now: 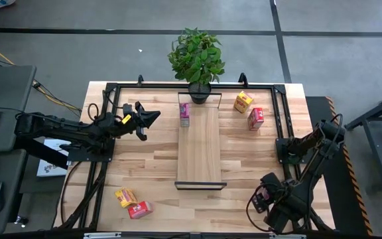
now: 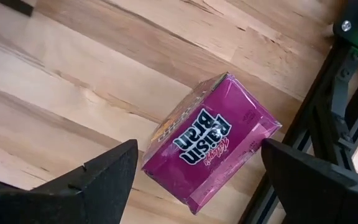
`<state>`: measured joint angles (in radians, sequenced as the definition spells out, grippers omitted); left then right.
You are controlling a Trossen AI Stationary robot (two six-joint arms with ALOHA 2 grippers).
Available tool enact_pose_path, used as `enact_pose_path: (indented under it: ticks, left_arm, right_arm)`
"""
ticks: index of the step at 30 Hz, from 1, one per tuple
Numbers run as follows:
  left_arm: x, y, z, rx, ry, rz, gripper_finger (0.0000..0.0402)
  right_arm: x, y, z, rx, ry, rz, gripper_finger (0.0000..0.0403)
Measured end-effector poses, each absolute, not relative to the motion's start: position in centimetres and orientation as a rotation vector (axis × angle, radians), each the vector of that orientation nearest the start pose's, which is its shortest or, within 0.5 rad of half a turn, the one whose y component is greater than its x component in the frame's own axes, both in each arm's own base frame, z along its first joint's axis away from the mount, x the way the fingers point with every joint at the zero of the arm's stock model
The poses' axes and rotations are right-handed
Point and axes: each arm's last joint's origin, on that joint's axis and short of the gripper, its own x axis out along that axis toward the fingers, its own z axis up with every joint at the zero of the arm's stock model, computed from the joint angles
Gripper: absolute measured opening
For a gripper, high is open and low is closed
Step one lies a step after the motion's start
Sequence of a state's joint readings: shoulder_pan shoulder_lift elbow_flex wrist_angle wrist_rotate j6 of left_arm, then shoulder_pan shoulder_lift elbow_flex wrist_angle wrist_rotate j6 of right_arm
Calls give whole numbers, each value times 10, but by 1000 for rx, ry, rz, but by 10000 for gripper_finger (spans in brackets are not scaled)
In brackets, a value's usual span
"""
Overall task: Stack cereal on shelf
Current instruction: Put the purple cereal box on the shelf aligned with the other purple cereal box
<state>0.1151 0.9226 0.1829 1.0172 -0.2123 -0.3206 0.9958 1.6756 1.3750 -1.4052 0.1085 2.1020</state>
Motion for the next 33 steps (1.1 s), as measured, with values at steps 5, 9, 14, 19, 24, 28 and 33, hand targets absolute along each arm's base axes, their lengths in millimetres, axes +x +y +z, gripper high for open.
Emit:
enact_pose_path:
  ticks: [5,9,14,19,24,28,33]
  left_arm:
    - [173,26,219,-329,-329,278,0]
    - [173,26,219,-329,-329,278,0]
    - [173,26,219,-329,-329,278,0]
    - [173,26,220,-329,-329,278,0]
    - [173,26,219,-329,-329,278,0]
    - [173,26,219,-329,-329,278,0]
    - [173,26,219,-329,-328,278,0]
  right_arm:
    - [158,239,255,719,1307,-941,335]
    - [157,239,255,727,1346,-948,335]
    - [156,239,255,742,1353,-978,335]
    - [155,237,255,775,1323,-1040,334]
    - [155,237,255,827,1282,-1090,334]
    - [156,238,255,862,1249,-1129,334]
    - [159,242,244,832,1257,-1170,334]
